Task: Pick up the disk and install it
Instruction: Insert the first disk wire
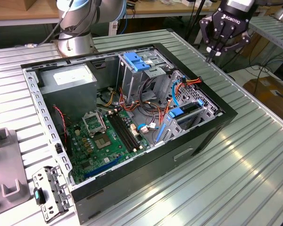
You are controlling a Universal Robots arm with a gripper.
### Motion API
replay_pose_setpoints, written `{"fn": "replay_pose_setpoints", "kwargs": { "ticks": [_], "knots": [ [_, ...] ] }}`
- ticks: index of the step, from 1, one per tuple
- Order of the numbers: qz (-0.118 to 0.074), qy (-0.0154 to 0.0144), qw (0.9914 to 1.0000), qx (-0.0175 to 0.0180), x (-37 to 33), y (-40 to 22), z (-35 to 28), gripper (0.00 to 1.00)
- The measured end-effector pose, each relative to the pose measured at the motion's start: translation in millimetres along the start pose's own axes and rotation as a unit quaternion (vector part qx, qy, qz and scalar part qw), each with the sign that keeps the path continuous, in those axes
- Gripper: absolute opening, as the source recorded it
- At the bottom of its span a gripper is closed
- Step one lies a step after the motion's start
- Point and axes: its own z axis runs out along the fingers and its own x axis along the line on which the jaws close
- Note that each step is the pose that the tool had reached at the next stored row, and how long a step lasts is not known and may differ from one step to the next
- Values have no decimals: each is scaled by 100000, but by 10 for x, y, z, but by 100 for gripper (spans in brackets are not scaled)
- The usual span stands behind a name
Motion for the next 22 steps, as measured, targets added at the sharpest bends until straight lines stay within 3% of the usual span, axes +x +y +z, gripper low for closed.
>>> {"fn": "replay_pose_setpoints", "kwargs": {
  "ticks": [4,9,19,22],
  "knots": [
    [-2213,56,99975,39,31,22,13,11],
    [-2900,262,99957,379,87,97,36,11],
    [-2918,283,99956,378,90,108,35,11],
    [-3858,307,99924,461,111,126,53,11]
  ]
}}
